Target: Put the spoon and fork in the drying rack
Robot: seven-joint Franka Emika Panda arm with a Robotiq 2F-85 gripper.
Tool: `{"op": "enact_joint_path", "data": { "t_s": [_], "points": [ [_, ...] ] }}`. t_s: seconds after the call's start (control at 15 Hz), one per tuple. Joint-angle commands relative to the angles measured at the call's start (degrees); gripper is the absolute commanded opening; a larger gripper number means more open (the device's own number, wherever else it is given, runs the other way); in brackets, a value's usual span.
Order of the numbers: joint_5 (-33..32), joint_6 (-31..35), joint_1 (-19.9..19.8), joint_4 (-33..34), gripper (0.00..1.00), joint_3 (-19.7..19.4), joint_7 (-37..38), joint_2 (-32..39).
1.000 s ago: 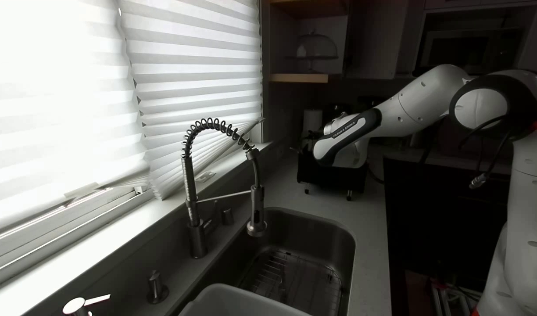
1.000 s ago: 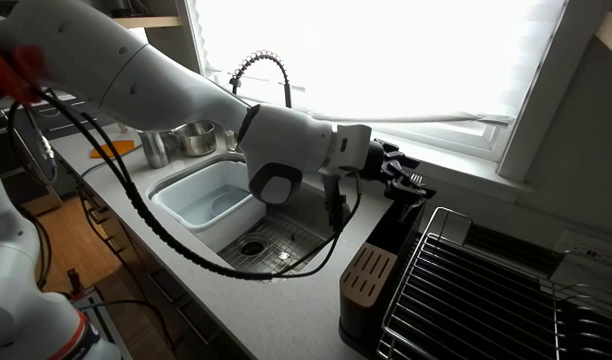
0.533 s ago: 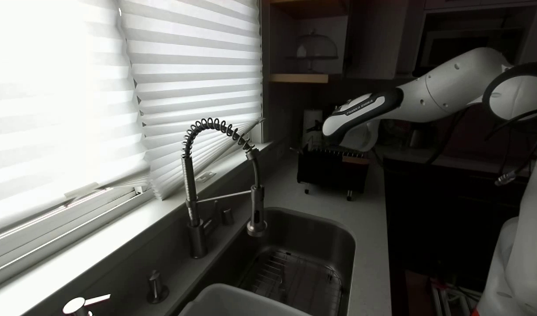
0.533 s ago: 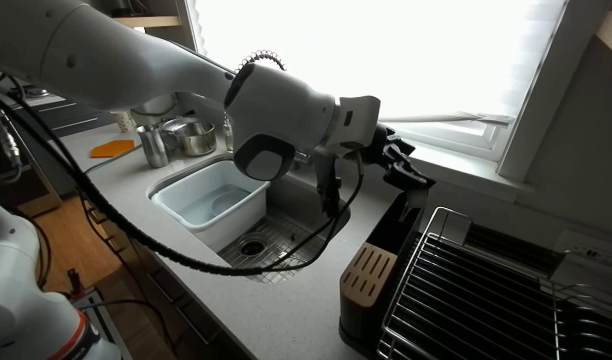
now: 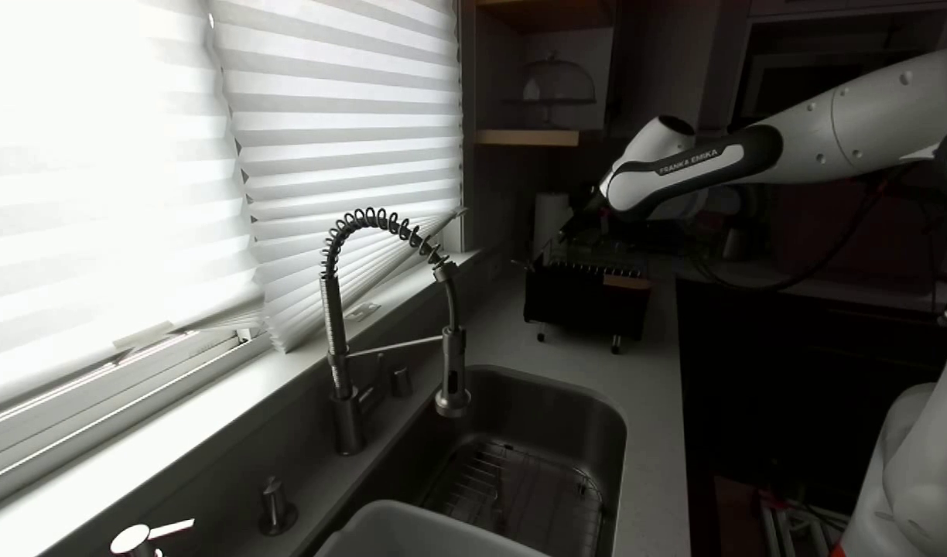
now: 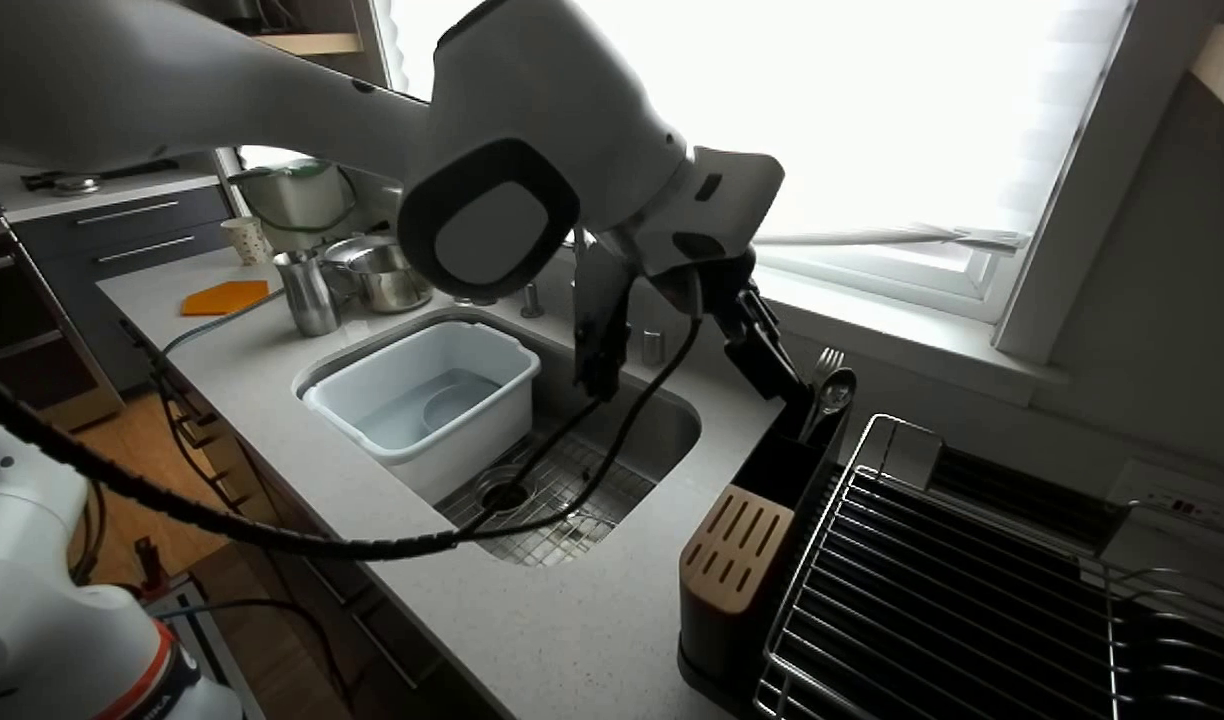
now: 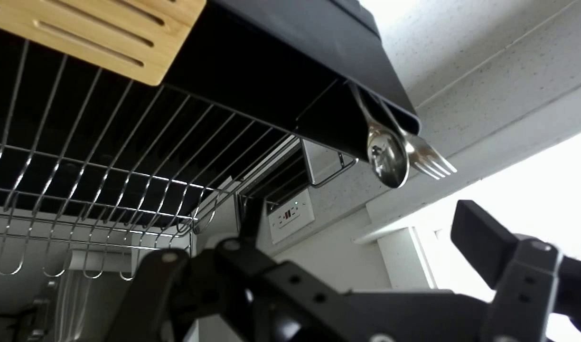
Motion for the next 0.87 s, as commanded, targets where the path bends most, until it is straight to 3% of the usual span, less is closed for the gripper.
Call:
{"op": "enact_joint_path", "data": {
  "t_s": [0.0, 0.27, 0.8],
  "points": [
    [-4.0, -9.0, -1.2, 1.0, 1.00, 3.0, 5.0, -4.5],
    [-4.3, -13.0, -1.2, 1.9, 1.00, 4.7, 6.3, -6.9],
    [-2.4, -11.1, -0.5, 2.3, 1.00, 4.3, 4.4, -6.2]
  ]
}}
